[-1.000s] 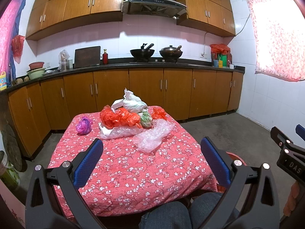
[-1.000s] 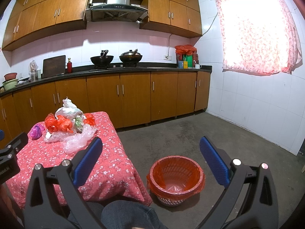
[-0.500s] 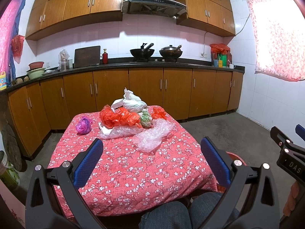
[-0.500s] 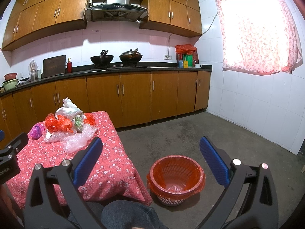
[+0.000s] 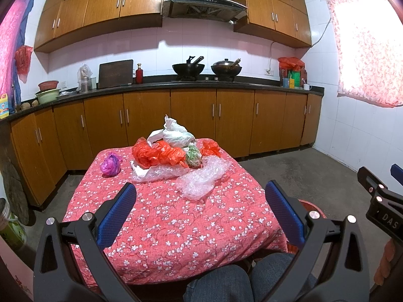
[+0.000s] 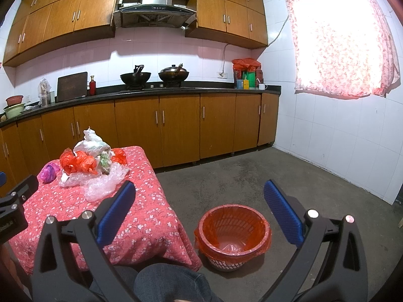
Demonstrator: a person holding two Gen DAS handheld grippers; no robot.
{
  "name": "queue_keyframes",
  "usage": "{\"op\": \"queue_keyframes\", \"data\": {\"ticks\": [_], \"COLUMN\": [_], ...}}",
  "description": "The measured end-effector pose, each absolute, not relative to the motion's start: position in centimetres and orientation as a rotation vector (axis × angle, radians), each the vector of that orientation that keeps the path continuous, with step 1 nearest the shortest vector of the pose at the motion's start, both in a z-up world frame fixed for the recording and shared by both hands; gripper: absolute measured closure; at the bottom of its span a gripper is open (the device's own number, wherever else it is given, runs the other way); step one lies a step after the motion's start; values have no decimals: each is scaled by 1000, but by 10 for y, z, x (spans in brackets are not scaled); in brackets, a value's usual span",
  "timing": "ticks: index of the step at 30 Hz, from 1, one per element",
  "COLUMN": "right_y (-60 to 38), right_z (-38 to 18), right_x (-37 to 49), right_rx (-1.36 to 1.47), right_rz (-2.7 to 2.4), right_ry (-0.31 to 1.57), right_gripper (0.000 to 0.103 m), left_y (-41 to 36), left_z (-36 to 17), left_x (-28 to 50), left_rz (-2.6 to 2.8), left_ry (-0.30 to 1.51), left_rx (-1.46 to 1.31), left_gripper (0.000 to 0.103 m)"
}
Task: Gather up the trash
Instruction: 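Grasp the purple bag with the left gripper while the right gripper grasps bubble wrap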
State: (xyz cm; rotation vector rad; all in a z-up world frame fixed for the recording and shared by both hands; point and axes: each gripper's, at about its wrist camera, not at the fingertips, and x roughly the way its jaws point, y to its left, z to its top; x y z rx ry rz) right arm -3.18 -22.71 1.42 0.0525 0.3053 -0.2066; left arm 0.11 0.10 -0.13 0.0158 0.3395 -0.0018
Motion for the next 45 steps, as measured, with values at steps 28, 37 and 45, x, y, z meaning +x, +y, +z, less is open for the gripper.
{"op": "queue_keyframes", "data": {"ticks": [28,37,45], "right_y": [-136,-89,-88], "right_z": [-6,-51,-87], "right_x": [138,253,301], "right_rx": [43,90,143], "right_rz": [41,94,8], "right_ry": [476,686,779], "right_gripper": [21,23,18], "left_y": [133,196,225], "left_z": [-33,-56,-74], "left_x": [121,186,226], "left_rz": [293,409,484], "left_ry": [477,486,531], "left_rx": [-44,-107,-43], "left_gripper": [6,6,6]}}
